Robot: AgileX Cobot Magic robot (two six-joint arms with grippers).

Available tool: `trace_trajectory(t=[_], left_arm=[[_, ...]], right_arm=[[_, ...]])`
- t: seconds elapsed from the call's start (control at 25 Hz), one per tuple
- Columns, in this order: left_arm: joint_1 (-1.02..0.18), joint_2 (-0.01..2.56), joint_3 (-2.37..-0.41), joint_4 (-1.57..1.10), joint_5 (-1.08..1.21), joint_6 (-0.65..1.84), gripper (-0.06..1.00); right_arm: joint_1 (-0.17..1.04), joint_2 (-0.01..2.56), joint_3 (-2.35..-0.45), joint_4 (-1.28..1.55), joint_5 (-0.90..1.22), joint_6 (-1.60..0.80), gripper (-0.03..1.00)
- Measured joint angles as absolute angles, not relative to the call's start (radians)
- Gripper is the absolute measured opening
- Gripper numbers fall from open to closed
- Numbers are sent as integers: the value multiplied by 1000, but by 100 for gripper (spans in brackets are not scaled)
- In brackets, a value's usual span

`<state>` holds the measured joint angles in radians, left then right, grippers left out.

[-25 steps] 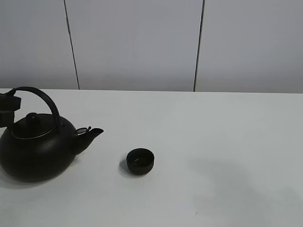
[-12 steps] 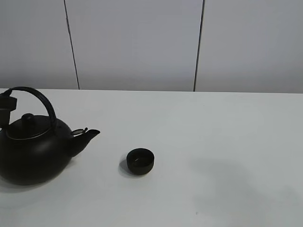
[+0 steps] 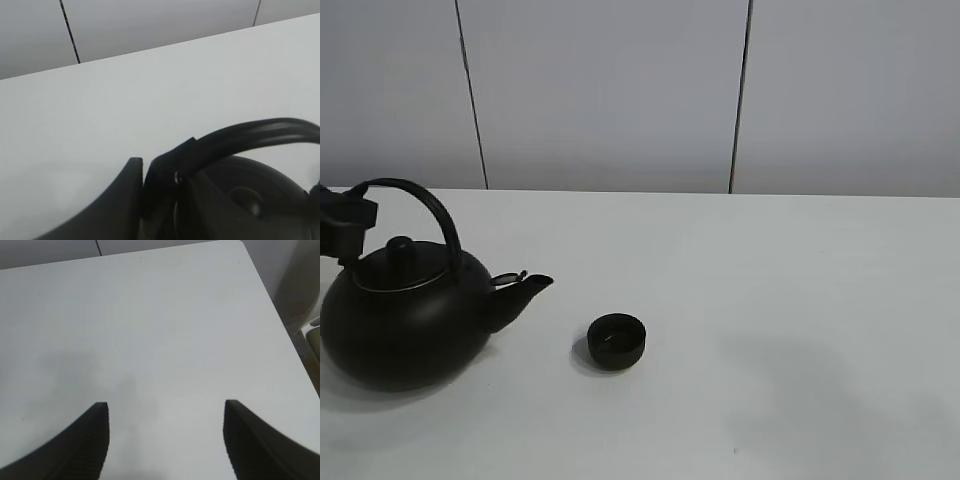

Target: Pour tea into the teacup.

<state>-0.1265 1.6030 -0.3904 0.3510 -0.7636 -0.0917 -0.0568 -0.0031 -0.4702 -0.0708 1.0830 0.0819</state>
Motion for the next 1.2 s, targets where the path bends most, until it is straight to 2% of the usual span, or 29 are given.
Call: trace_trajectory(t=[0.44,1.2], left_arm=[[-224,1603,-417,259,-745,-91,17],[-230,1603,-476,254,-692,-46,17]], right_arm=[[-57,-3,-470,-71,1083,82,45],[-57,-3,-470,-71,1084,82,45]])
